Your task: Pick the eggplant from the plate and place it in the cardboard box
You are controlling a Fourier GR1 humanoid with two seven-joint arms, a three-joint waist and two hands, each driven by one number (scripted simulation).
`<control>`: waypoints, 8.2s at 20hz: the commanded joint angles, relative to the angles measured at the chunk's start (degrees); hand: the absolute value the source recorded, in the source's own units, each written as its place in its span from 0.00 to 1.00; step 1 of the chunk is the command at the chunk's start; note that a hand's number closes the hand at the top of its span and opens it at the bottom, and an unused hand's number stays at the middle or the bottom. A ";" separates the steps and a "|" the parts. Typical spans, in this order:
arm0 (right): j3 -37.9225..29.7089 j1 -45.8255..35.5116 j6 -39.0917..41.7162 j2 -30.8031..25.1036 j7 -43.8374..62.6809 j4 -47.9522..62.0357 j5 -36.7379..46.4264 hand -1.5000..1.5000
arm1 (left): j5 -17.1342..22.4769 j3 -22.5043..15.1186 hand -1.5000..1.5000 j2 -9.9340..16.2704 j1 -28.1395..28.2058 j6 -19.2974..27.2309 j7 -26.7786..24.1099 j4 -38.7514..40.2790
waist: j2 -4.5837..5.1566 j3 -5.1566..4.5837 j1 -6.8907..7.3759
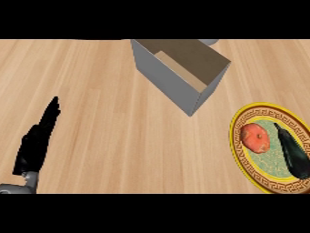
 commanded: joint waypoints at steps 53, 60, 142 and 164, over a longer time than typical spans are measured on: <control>-6.94 2.59 29.80 17.24 21.55 -9.28 33.38 0.00 | -11.49 11.88 0.50 -9.47 1.82 -10.35 2.05 -3.03 | -0.10 0.05 -0.68; -6.03 5.63 31.75 21.93 29.03 -17.82 33.64 0.00 | -12.76 11.35 0.50 -11.02 3.77 -10.37 0.54 -4.34 | -0.19 0.03 -0.87; -15.48 -57.41 -19.25 47.94 -5.37 38.43 46.65 0.00 | -15.58 12.22 0.50 -13.81 -0.13 -13.39 2.54 -3.58 | 1.23 0.08 2.49; -39.67 -50.68 -9.04 20.40 -16.21 40.56 24.78 0.00 | -14.17 14.12 0.50 -12.91 -0.42 -14.36 4.90 -4.97 | 0.91 0.16 1.26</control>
